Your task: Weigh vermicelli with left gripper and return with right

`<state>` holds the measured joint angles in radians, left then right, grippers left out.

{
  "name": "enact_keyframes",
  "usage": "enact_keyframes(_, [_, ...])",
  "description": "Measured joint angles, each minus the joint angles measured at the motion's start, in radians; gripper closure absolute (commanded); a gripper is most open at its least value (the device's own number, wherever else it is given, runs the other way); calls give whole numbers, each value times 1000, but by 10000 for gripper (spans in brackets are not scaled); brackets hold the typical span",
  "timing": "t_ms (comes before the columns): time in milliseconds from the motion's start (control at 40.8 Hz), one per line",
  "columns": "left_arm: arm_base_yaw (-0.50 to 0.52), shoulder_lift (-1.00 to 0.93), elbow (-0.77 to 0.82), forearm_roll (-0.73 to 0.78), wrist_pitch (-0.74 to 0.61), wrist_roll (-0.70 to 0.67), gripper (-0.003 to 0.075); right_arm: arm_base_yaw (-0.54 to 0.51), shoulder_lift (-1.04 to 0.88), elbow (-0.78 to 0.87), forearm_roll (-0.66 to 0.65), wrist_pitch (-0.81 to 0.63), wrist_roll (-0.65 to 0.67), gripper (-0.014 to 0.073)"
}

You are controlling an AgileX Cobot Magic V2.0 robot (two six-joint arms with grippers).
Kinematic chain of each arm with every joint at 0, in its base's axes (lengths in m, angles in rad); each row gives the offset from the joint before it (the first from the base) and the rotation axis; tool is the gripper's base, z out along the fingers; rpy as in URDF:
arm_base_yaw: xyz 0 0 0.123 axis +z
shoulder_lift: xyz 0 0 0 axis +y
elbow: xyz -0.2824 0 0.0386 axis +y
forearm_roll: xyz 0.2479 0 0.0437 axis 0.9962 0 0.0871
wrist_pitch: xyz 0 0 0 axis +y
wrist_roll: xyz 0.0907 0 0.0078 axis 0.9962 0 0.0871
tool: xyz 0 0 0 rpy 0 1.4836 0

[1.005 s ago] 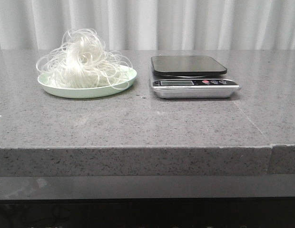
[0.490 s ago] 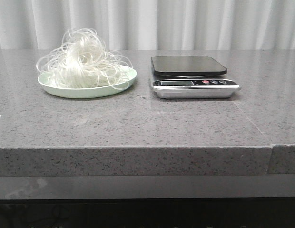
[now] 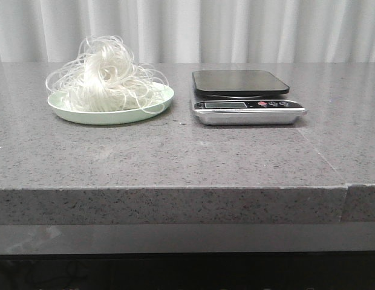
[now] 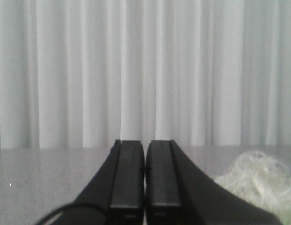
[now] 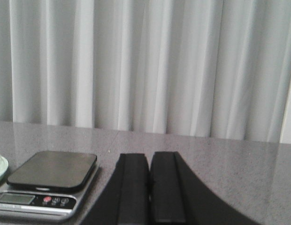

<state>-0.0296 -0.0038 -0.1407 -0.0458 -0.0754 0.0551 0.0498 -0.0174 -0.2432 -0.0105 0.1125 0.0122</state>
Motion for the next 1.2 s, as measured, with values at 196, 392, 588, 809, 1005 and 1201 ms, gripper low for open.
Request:
enact_keyframes(196, [-2, 39, -280, -4, 202, 0, 574, 0, 127, -217, 0, 171, 0, 452])
enact_keyframes(392, [-2, 197, -520, -4, 376, 0, 574, 0, 291, -385, 0, 305, 0, 452])
enact_keyframes(588, [-2, 335, -618, -4, 495, 0, 574, 0, 422, -444, 0, 379, 0, 452])
enact_keyframes(809, [-2, 459, -618, -4, 651, 0, 574, 0, 541, -430, 0, 398, 0, 452])
enact_keyframes(1005, [-2, 548, -618, -4, 693, 0, 574, 0, 623, -400, 0, 405, 0, 452])
enact_keyframes(1201, [-2, 611, -618, -4, 679, 0, 574, 0, 696, -396, 0, 408, 0, 412])
